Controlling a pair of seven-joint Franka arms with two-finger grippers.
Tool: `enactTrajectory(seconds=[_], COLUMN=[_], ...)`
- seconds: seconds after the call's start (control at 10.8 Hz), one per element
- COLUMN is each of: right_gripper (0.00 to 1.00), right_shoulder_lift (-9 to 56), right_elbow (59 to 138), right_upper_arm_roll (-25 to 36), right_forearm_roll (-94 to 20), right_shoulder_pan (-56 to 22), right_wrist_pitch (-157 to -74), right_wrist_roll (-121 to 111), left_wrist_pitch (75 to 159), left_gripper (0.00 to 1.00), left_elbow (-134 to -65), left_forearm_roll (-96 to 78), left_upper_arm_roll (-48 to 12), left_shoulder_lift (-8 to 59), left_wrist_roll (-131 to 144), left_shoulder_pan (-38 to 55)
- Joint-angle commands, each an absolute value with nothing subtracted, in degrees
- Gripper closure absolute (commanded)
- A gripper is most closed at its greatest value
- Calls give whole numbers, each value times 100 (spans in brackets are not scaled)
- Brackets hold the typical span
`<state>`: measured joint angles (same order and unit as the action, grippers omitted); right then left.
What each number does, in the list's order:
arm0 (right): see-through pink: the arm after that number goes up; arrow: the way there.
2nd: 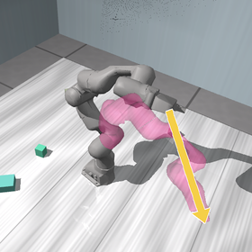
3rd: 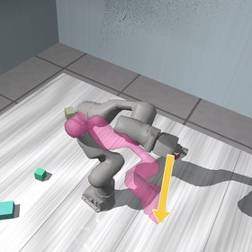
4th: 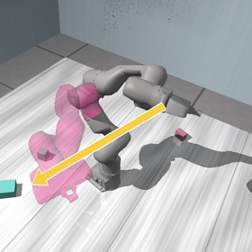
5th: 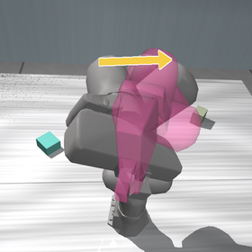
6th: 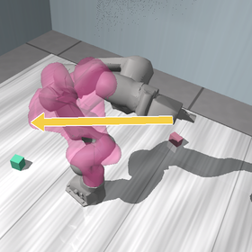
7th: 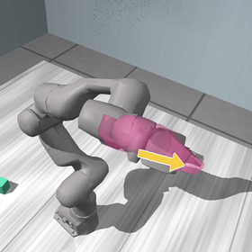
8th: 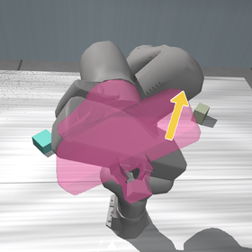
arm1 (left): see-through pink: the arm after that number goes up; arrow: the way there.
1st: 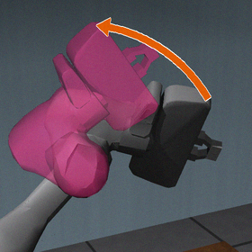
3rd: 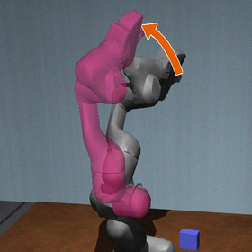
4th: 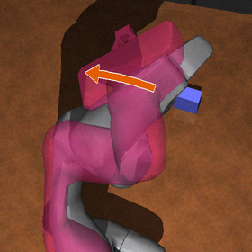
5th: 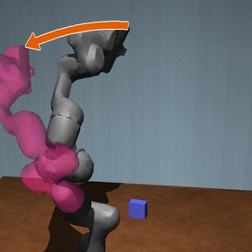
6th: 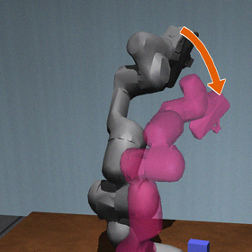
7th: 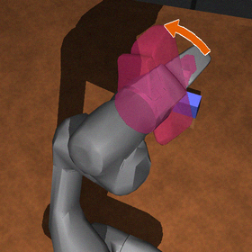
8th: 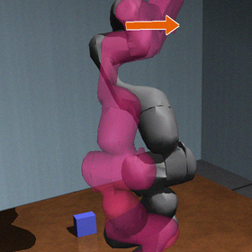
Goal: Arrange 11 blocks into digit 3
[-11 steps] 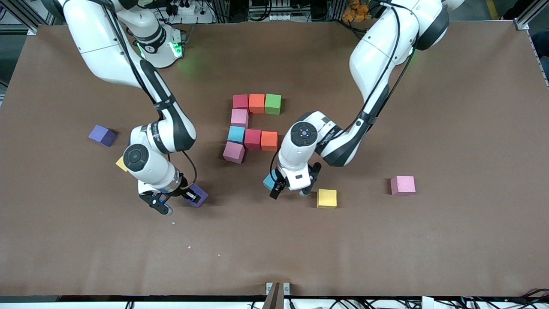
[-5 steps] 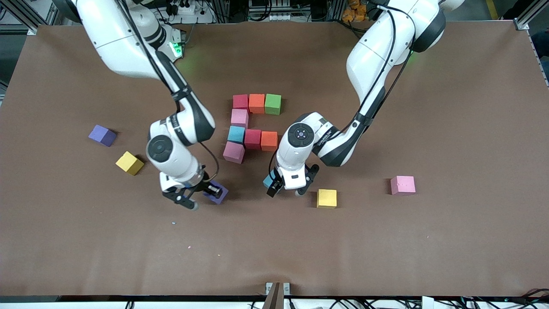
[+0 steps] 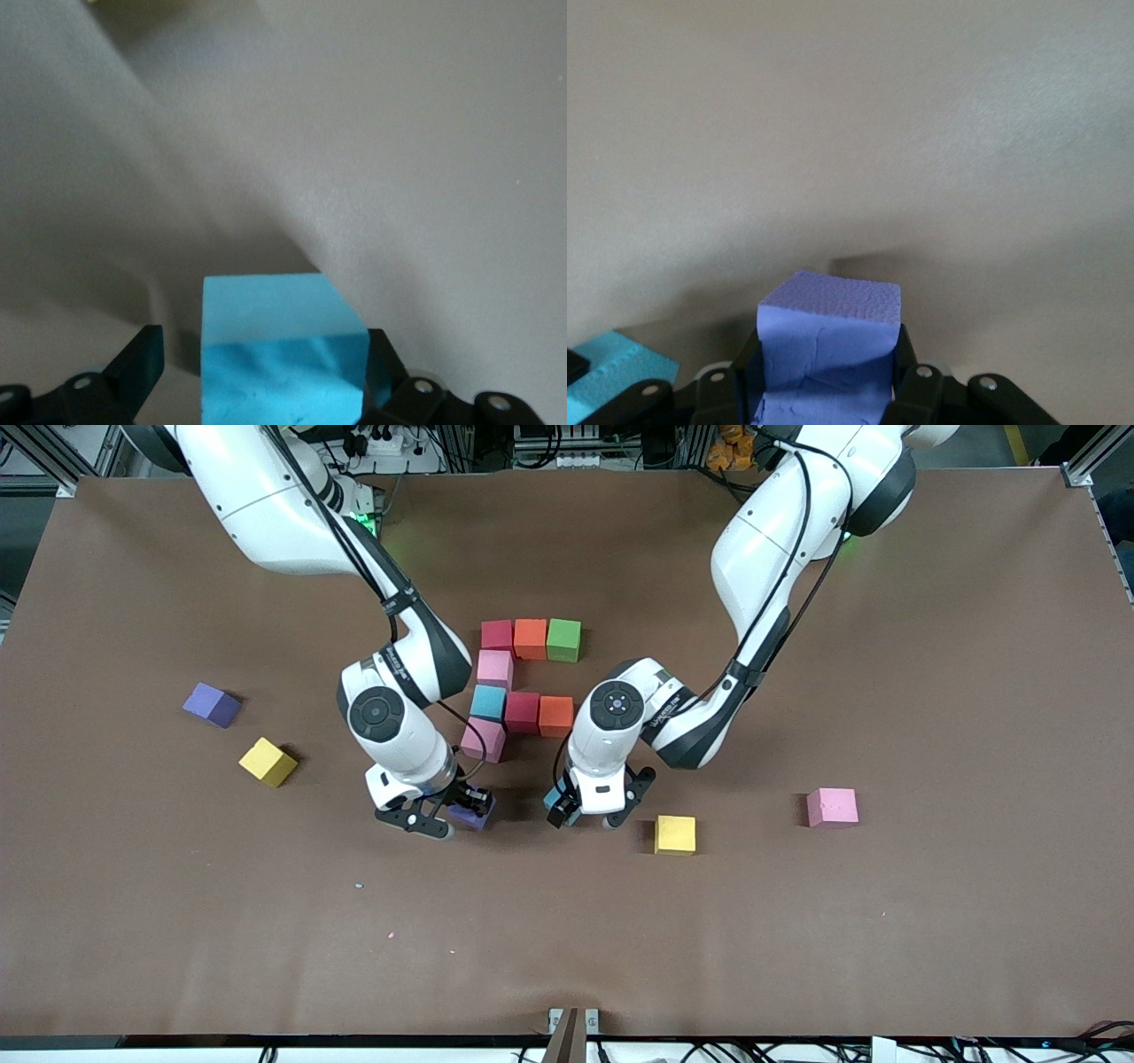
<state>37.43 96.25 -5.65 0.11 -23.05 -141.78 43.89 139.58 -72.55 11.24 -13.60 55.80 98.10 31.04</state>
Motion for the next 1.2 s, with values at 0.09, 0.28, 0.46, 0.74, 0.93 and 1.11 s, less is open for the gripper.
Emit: enactTrajectory(seconds=[0.09,0.28,0.46,0.74,0.93,1.11], right_gripper=[41,39,37,37,37,37], right_shoulder_lift=[3586,3568,3533,3428,3305,3243], right_elbow=[9808,9826,9914,10185,10396,10485], right_upper_arm_roll=[-633,-642,-642,-764,-835,-879], right_forearm_roll=[351,378,387,395,396,396], right_shoulder_pan=[-2216,-2197,-2188,-2180,-2145,-2145], right_wrist_pitch=[-14010,-13940,-13939,-13992,-14001,-14027], right_wrist_roll=[3878,3535,3524,3533,3533,3542], left_wrist_pitch=[13975,13957,13948,13494,13167,12921], left_gripper=[0,55,90,98,99,99], left_elbow=[-7102,-7110,-7128,-7128,-7137,-7137], left_forearm_roll=[1020,993,976,477,431,448], left_upper_arm_roll=[-1301,-1301,-1301,-1292,-1283,-1074], left_shoulder_lift=[5678,5660,5651,5476,5248,5133], left_wrist_roll=[9677,9677,9685,9808,10507,11177], left_shoulder_pan=[3199,3182,3138,3077,2971,2971])
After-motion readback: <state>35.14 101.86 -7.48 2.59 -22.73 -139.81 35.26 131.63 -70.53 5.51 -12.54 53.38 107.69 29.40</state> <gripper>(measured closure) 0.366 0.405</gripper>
